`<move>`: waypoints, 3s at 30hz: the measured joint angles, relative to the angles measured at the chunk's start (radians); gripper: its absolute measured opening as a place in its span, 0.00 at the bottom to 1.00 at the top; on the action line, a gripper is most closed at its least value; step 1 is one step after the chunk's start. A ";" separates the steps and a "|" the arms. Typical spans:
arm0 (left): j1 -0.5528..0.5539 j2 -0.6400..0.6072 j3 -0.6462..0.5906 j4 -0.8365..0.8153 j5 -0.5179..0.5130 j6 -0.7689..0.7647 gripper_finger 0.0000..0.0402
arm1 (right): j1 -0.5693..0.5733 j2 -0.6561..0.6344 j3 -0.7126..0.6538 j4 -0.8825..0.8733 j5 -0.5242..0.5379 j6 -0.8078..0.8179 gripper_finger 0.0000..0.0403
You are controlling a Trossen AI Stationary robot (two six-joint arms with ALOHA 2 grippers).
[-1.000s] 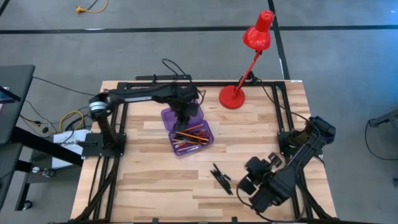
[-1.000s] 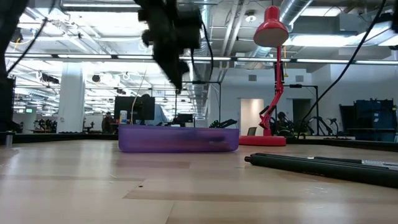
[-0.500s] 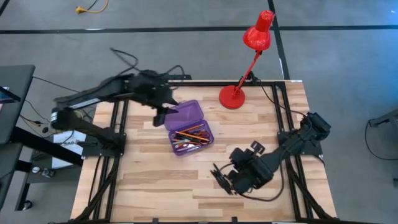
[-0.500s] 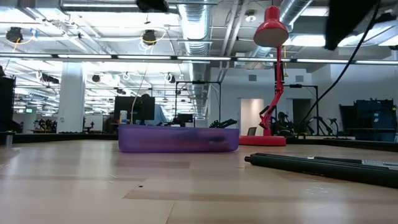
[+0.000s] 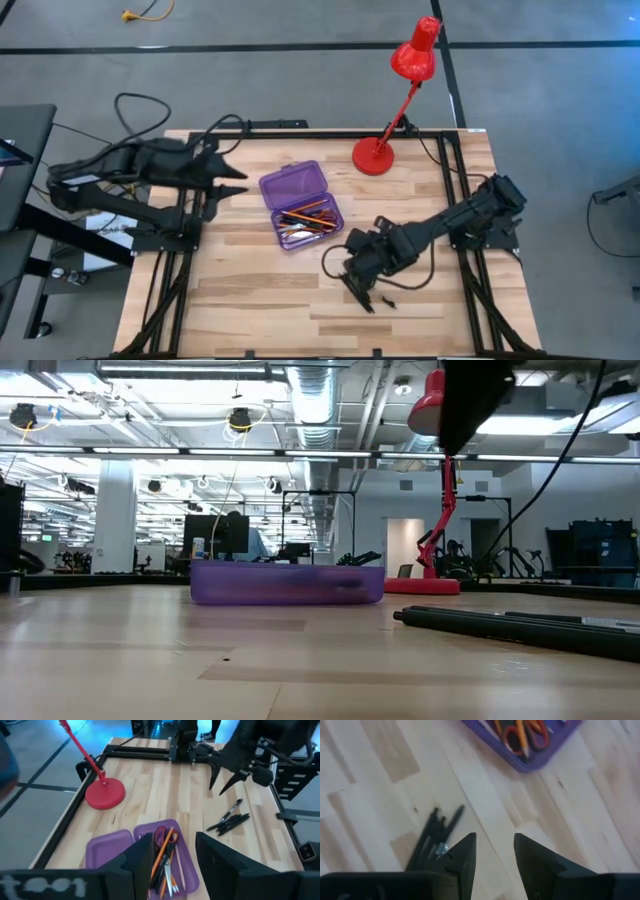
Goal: Pick & place school supplies into a supply box
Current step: Put the transparent pen into the purple supply box
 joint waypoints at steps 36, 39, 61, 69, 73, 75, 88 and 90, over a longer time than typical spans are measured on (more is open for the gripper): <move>-0.176 -0.459 -0.798 0.452 -0.204 -0.320 0.34 | -0.041 0.000 -0.309 0.429 -0.354 -0.103 0.31; -0.176 -0.460 -0.833 0.507 -0.197 -0.325 0.34 | 0.007 0.000 -0.346 0.406 -0.356 -0.015 0.31; -0.176 -0.460 -0.861 0.576 -0.204 -0.281 0.34 | 0.118 0.026 -0.397 0.430 -0.297 0.229 0.41; -0.176 -0.460 -0.861 0.572 -0.200 -0.280 0.34 | 0.105 0.025 -0.410 0.437 -0.302 0.198 0.53; -0.176 -0.460 -0.861 0.572 -0.200 -0.279 0.34 | 0.108 0.025 -0.460 0.487 -0.354 0.205 0.52; -0.176 -0.460 -0.861 0.571 -0.200 -0.279 0.34 | 0.109 0.025 -0.475 0.518 -0.381 0.207 0.51; -0.176 -0.460 -0.861 0.566 -0.226 -0.266 0.34 | 0.107 0.053 -0.472 0.527 -0.352 0.180 0.44; -0.176 -0.460 -0.861 0.567 -0.227 -0.266 0.34 | 0.108 0.072 -0.469 0.529 -0.368 0.175 0.43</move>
